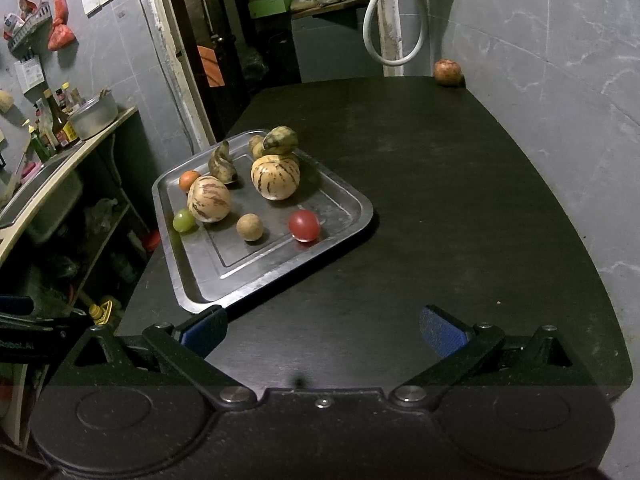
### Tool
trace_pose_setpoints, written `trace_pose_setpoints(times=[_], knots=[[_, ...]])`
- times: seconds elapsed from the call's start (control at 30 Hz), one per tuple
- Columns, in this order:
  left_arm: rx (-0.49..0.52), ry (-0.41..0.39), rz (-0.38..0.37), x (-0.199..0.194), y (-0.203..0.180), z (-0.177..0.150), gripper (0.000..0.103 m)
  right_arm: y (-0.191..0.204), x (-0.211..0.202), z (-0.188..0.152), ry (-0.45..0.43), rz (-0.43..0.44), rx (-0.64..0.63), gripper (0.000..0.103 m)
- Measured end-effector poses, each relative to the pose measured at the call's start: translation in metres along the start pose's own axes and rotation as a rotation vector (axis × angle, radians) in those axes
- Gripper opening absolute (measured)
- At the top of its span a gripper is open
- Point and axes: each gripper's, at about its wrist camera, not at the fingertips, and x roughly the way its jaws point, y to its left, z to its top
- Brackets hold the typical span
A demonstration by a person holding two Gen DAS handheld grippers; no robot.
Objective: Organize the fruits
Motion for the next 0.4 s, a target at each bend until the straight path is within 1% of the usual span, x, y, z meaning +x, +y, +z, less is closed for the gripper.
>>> trace_pose_setpoints(times=[0.1, 0.4], knots=[[-0.02, -0.007, -0.039, -0.0019, 0.0006, 0.0004, 0.102, -0.0002, -0.0007, -0.0001, 0.0, 0.0, 0.001, 0.102], [-0.076, -0.021, -0.083, -0.0083, 0.0004, -0.0014, 0.102, -0.0011, -0.0033, 0.0002, -0.003, 0.005, 0.0, 0.102]])
